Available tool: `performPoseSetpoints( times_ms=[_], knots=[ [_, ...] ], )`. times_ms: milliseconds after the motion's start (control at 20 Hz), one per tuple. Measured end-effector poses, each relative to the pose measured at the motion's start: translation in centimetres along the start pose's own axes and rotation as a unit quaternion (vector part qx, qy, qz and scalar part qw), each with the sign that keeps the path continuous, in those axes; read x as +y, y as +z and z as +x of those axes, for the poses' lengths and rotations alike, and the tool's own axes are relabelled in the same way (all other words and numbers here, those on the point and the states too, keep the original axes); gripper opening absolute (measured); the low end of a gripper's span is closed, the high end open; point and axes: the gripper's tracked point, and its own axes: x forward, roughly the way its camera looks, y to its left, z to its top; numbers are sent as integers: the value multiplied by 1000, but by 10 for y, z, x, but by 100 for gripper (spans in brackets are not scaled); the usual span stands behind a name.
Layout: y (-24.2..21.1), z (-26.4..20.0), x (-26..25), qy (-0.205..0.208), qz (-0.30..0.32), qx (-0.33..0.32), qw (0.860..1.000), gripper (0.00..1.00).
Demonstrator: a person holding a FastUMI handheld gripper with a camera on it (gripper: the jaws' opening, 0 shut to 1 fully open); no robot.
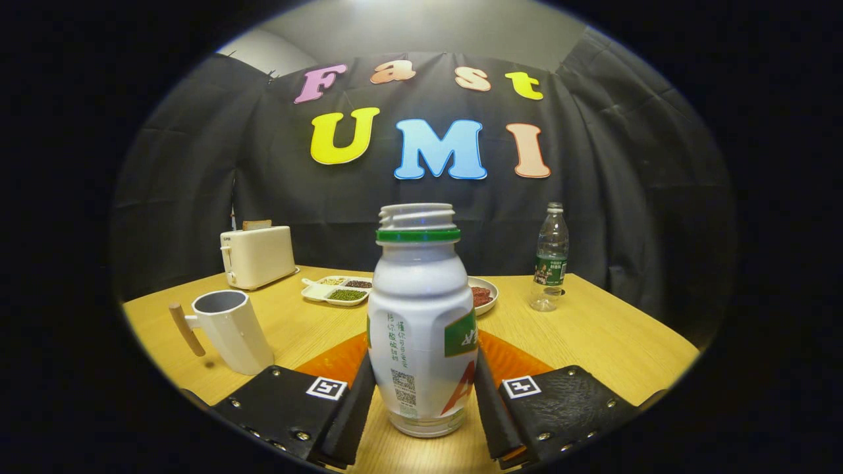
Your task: Take the bottle from table, then pour the juice into the cup, finally place the bottle on the coaster
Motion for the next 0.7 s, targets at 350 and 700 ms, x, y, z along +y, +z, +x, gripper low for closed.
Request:
performPoseSetpoints(
  times_ms=[350,700],
  knots=[
    [16,2,10,14,-105,10,994,71],
    [29,5,33,31,-190,4,981,71]
  ],
)
